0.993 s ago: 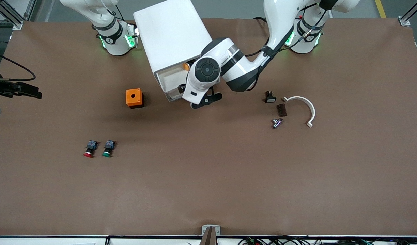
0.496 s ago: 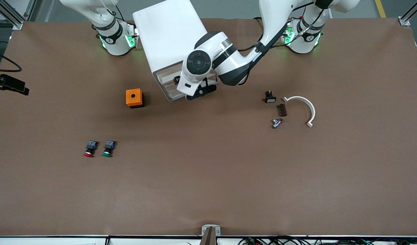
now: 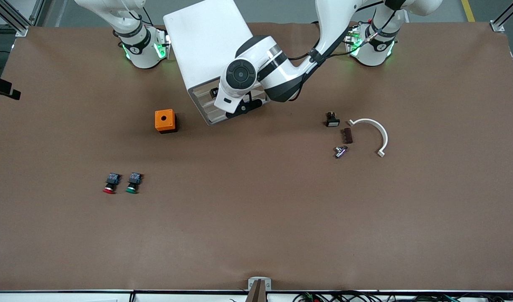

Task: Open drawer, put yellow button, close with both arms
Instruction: 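Push the drawer shut with the left gripper while the right gripper withdraws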

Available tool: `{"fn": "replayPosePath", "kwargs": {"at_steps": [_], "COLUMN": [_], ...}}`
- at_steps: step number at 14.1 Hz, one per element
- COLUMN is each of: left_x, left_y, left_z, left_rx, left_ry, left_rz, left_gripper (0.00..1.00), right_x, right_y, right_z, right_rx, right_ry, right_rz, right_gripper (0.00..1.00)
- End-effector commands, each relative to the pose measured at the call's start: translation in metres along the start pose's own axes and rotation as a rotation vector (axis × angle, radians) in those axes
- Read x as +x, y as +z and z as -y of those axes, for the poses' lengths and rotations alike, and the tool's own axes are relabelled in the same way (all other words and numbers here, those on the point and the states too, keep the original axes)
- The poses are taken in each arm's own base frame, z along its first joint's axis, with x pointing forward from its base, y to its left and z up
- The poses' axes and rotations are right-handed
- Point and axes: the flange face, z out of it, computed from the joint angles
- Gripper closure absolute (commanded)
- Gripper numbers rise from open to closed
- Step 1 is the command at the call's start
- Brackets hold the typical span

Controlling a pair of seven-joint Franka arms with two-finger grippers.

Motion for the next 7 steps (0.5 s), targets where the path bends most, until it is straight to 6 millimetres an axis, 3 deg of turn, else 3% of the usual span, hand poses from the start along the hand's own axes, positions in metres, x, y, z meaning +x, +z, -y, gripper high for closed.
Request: {"fn": "replayPosePath", "kwargs": {"at_steps": [1,4,7], "left_x": [-0.013,-0.008,-0.002], "left_y": [-0.005,-0.011,-0.043], "left_z": [-0.002,0.0,0.005], "left_rx": [-0.019,-0.023,-0.066], "left_ry": [-0.018,-0.017,-0.024], "left_rz": [0.025,0.008,-0.019], "left_gripper": [0.0,0.0,0.0], "right_x": [-0.011,-0.017,-0.028], "right_y": [-0.008,-0.012,-0.009], "right_z": [0.002,0.023,0.032], "right_rx": [0.024,0.011,0.007], "right_ry": [-0.005,-0.046,-0.067], "right_rz": [-0.004,-0.02,-0.058], "right_gripper": [0.0,0.0,0.0]}}
